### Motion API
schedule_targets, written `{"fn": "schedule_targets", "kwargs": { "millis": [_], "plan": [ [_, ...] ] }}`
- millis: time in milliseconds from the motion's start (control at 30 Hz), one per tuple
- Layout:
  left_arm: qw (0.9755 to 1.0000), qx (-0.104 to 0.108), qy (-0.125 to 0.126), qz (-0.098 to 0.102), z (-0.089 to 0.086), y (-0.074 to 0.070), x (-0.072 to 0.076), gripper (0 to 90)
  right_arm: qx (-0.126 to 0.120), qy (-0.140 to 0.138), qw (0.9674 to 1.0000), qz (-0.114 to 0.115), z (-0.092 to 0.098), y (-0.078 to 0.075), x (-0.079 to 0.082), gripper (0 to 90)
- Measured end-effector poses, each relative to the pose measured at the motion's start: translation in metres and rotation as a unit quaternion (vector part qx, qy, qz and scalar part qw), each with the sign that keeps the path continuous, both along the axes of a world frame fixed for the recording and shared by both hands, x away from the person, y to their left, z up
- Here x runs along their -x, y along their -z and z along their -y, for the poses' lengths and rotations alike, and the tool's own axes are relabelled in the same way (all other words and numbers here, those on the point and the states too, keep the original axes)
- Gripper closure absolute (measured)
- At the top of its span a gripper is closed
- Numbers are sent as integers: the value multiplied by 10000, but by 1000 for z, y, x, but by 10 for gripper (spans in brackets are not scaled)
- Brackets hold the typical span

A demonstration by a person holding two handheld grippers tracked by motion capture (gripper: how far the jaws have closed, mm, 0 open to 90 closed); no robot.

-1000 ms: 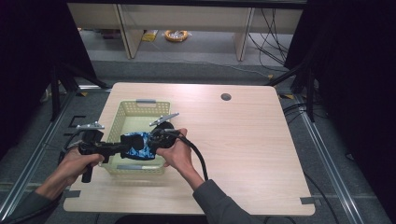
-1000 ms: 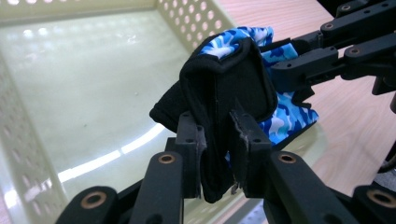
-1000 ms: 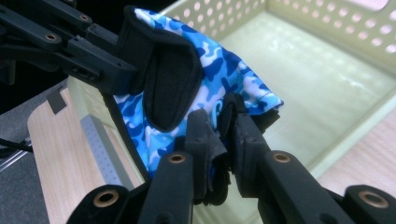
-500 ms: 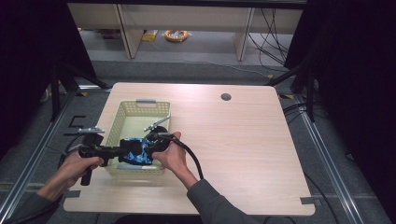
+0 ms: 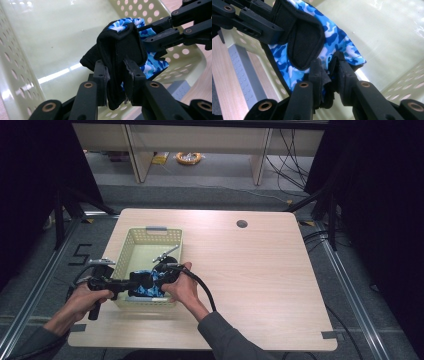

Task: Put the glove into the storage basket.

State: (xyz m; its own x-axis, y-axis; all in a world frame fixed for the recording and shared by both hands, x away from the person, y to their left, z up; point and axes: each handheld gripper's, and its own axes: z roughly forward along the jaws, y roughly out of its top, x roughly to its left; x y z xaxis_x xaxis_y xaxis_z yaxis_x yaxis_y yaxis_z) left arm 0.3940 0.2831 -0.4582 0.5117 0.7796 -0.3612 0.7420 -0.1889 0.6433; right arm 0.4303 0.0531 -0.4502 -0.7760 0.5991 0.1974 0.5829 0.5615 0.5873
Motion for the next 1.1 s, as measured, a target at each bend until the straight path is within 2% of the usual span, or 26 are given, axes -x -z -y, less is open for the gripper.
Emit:
{"fn": "schedule_targets", "kwargs": {
  "millis": [100, 200, 233, 300, 400, 500, 633, 767, 800, 833, 867, 933, 1100],
  "plan": [
    [10000, -26, 13, -42, 1, 1, -1, 721, 50, 18, 10000, -58, -2, 0, 1, 757],
    [10000, -53, 8, -15, 3, 0, -1, 720, 95, -129, 9999, 38, -3, 1, -1, 762],
    [9999, -62, 85, -44, 3, 0, -2, 721, 66, -125, 9999, -8, -4, 0, -1, 762],
    [9999, -114, 58, -17, 6, 1, -2, 722, 83, -171, 9998, -11, -7, -1, 0, 762],
    [9993, -323, 202, -27, 7, -1, -4, 675, 234, -167, 9996, 24, -11, -1, 0, 759],
    [9987, -476, 168, -1, 7, -2, -5, 610, 273, -151, 9995, 7, -10, -1, -1, 751],
    [9991, -425, 65, 59, 4, -6, -5, 570, 223, -159, 9996, 89, -7, -2, -2, 745],
    [9991, -404, 7, 126, 2, -11, -5, 553, 146, -140, 9998, 76, -5, -6, -3, 730],
    [9992, -372, -72, 137, 3, -12, -5, 548, 130, -114, 9998, 73, -4, -7, -3, 723],
    [9992, -363, -75, 134, 3, -12, -5, 546, 108, -127, 9998, 125, -3, -7, -4, 714],
    [9990, -426, 26, 143, 2, -14, -4, 546, 83, -118, 9998, 147, -3, -9, -4, 713],
    [9989, -406, -11, 225, 3, -14, -4, 538, 60, -96, 9999, 128, -1, -11, -4, 701],
    [9990, -397, -35, 199, 5, -17, -3, 505, -36, -100, 9997, 211, 3, -17, -3, 666]
  ]
}}
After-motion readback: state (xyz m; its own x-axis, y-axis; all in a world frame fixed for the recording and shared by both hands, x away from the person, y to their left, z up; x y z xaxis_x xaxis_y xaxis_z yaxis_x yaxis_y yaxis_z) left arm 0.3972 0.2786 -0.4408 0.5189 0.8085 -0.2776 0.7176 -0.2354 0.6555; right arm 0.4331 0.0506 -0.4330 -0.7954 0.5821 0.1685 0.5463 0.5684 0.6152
